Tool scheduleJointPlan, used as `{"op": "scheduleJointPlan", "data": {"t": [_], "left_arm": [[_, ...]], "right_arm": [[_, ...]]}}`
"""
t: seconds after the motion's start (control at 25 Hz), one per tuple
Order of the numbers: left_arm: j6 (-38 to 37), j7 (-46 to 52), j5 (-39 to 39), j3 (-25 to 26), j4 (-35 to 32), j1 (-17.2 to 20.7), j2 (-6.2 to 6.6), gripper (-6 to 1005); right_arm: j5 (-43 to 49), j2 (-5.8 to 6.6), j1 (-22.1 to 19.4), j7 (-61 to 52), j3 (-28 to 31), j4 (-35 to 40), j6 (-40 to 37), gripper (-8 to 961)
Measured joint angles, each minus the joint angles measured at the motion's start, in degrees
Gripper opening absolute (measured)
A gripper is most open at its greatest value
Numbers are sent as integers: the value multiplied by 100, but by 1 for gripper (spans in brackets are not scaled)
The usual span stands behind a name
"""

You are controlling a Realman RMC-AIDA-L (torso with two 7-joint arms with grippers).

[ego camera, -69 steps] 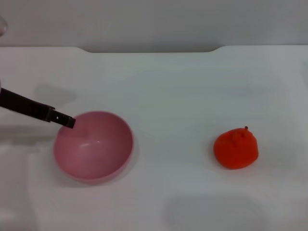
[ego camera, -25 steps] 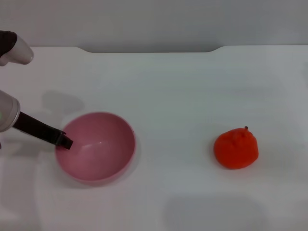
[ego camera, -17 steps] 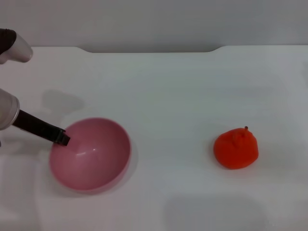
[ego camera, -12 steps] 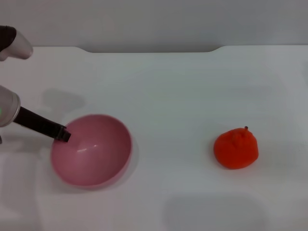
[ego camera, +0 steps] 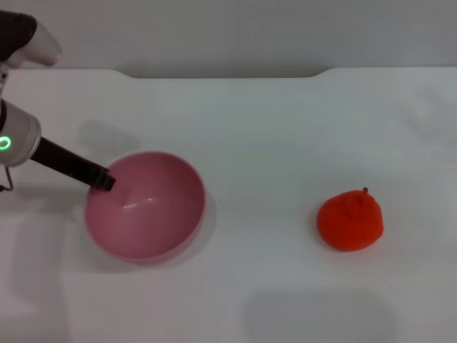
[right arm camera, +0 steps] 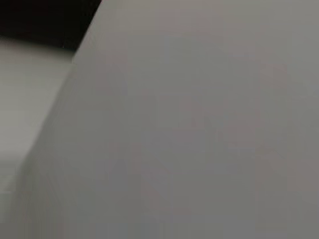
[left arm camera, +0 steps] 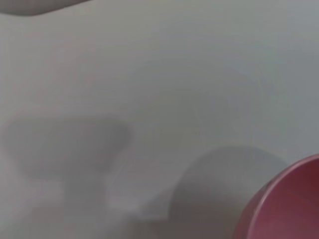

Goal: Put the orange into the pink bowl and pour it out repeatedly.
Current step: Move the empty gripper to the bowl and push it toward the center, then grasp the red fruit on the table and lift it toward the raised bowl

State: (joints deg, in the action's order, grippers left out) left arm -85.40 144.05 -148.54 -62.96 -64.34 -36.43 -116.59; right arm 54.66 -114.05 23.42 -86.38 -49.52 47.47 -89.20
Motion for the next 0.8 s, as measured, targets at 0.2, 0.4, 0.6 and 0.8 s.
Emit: {"op": "scheduleJointPlan", "data": {"t": [0.2,0.4,0.6,0.8], "left_arm": [[26,-53,-5,5,0,-66,-6,41],[31,-54,-7,-8,0,-140,1,41],[-16,-58,-13,11,-27,-238,-25,41],[-18,-60,-18,-1,-43,-268,-39,41]], "right_arm": [[2699,236,203,-1948,41,2037,-61,690],[5653,271,934,-3527,-93,2987,-508,689],[7912,64,1759,-3939,-558,2571,-1102,689],[9391,-366,2045,-3948,-1033,2240,-1126,689]]}}
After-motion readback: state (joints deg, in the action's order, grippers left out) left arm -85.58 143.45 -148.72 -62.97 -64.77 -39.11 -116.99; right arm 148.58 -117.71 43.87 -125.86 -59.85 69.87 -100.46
